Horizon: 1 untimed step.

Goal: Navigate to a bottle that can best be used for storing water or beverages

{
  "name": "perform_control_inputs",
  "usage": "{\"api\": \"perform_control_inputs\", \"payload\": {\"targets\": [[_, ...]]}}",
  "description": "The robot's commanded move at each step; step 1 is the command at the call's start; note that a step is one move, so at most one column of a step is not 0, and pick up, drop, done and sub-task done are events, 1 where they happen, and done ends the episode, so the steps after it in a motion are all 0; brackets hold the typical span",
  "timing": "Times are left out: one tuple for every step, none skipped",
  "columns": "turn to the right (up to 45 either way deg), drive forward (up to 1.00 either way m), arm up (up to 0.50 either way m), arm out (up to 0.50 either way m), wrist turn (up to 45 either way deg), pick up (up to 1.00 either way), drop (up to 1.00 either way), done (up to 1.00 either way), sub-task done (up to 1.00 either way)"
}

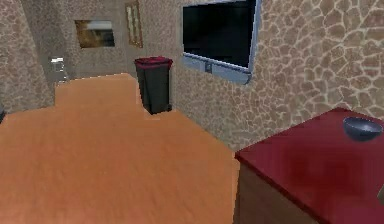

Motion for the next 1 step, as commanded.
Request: {"api": "perform_control_inputs", "payload": {"targets": [[45.0,0.00,0.00,0.00,0.0,0.00,0.00,0.00,0.00]]}}
